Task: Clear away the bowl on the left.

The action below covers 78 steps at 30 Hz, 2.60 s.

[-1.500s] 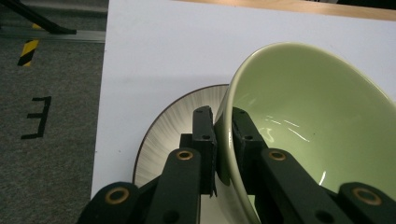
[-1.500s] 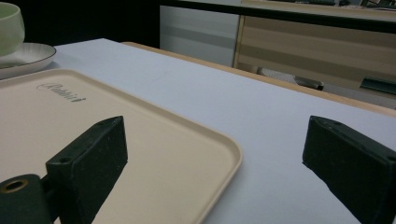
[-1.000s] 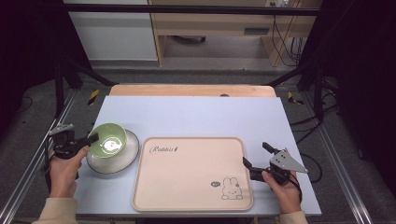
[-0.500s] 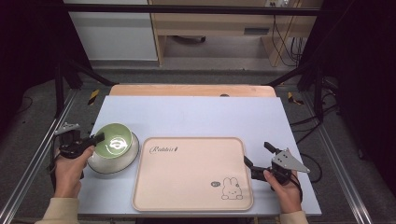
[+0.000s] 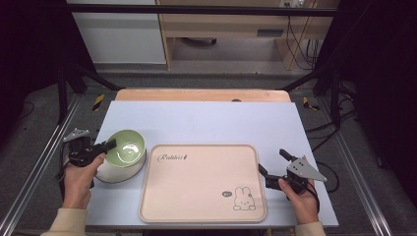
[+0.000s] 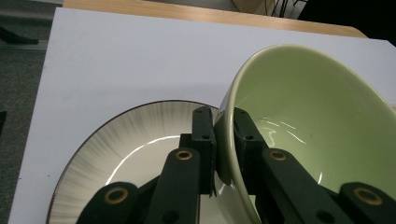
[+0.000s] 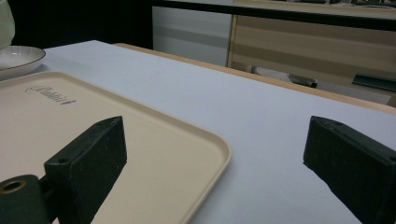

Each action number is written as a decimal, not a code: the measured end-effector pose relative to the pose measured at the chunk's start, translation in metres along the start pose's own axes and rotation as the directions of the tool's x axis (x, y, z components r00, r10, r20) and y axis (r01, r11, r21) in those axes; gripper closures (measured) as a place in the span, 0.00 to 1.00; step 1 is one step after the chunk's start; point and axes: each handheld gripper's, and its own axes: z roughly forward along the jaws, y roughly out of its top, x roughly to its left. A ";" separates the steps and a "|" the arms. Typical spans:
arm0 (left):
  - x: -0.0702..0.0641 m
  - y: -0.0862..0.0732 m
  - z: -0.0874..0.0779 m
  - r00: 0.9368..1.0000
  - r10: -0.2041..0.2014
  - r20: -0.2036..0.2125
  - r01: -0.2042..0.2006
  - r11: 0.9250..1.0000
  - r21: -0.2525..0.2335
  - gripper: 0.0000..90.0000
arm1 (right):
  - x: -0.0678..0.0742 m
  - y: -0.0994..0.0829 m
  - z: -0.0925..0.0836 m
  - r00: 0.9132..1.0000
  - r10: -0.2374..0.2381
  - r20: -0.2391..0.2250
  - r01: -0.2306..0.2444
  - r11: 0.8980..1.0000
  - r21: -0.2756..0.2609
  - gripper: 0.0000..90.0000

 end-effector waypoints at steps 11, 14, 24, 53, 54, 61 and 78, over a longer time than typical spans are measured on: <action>-0.015 0.004 0.004 1.000 0.009 0.013 -0.009 0.999 -0.032 0.91 | 0.000 0.000 -0.002 1.000 -0.002 -0.001 0.002 1.000 -0.003 0.07; -0.018 0.003 0.006 1.000 0.019 0.013 -0.018 0.999 -0.026 0.91 | 0.001 0.001 -0.002 1.000 -0.008 -0.004 0.008 1.000 -0.002 0.07; -0.030 0.001 0.013 0.998 0.029 0.051 -0.029 1.000 -0.009 0.91 | -0.001 0.001 -0.003 1.000 -0.001 -0.001 0.001 1.000 -0.007 0.07; -0.093 0.001 0.031 0.976 0.091 0.200 -0.094 0.996 0.005 0.91 | -0.001 0.000 -0.002 1.000 0.005 -0.004 -0.005 1.000 -0.009 0.07; -0.096 0.000 0.033 0.974 0.095 0.207 -0.100 0.995 0.013 0.91 | -0.001 0.000 -0.001 1.000 0.002 -0.005 -0.002 1.000 -0.009 0.07; -0.121 -0.006 0.041 0.961 0.138 0.239 -0.150 0.988 0.032 0.91 | -0.001 0.001 -0.004 1.000 0.012 0.003 -0.012 1.000 -0.015 0.07; -0.170 -0.029 0.070 0.923 0.173 0.343 -0.223 0.968 0.113 0.91 | 0.001 0.000 0.000 1.000 0.011 0.006 -0.011 1.000 -0.004 0.08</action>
